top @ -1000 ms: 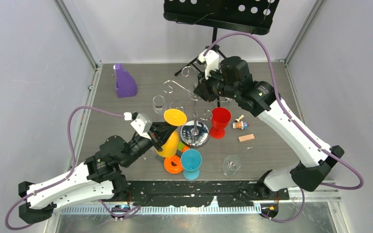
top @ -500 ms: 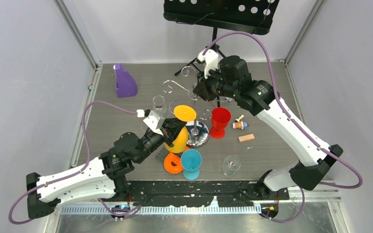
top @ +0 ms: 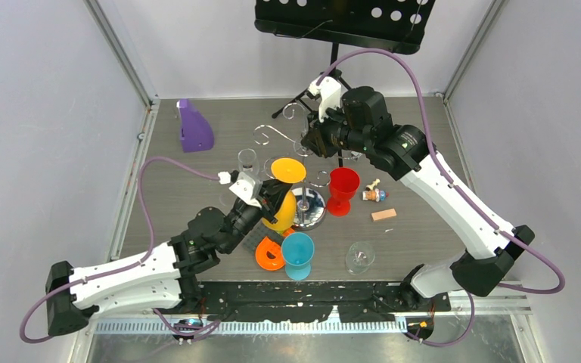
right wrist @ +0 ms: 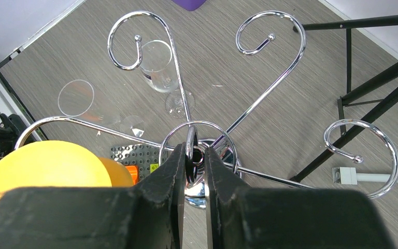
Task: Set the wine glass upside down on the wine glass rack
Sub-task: Turn the wine glass upside down at the wine rack, then pick up the wine glass at the center of the board, then turn the wine glass upside down at the wine rack.
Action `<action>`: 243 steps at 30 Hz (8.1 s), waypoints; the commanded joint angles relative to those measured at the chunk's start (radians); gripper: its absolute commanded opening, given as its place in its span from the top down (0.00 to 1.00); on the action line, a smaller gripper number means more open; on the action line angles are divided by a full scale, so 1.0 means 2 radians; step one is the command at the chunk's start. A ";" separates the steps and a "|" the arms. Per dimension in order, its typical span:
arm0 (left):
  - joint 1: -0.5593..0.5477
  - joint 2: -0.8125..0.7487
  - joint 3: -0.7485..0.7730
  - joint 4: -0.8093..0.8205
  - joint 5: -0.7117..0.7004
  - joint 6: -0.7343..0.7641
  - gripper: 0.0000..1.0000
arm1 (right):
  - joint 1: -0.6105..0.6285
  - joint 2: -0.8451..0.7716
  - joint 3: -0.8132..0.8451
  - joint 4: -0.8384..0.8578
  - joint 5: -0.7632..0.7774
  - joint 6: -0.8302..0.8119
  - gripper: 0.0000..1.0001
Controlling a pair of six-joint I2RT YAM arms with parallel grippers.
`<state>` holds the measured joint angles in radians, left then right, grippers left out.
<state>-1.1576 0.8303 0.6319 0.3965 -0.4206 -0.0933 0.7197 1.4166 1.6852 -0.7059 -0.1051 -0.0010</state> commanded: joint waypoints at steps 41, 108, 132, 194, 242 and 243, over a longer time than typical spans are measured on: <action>-0.001 0.057 -0.095 0.349 -0.157 0.102 1.00 | -0.002 0.021 0.042 -0.021 -0.003 0.038 0.95; -0.001 -0.233 0.024 -0.332 -0.118 -0.156 0.40 | -0.084 -0.127 0.021 -0.040 0.139 0.094 0.40; -0.001 -0.240 0.053 -0.471 -0.123 -0.275 0.29 | -0.266 -0.118 -0.301 0.077 -0.116 0.182 0.33; -0.001 -0.152 0.246 -0.414 -0.057 -0.057 0.26 | -0.227 -0.319 -0.072 0.013 0.147 0.092 0.95; -0.008 0.127 0.437 -0.260 0.012 -0.011 0.57 | -0.048 -0.273 -0.035 0.110 -0.055 0.221 0.95; -0.008 0.127 0.435 -0.260 0.011 -0.011 0.65 | -0.049 -0.275 -0.037 0.114 -0.055 0.220 0.94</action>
<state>-1.1698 1.0851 1.4921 -0.1894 -0.4107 -0.1074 0.6163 0.8852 1.6264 -0.5518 -0.1856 0.4225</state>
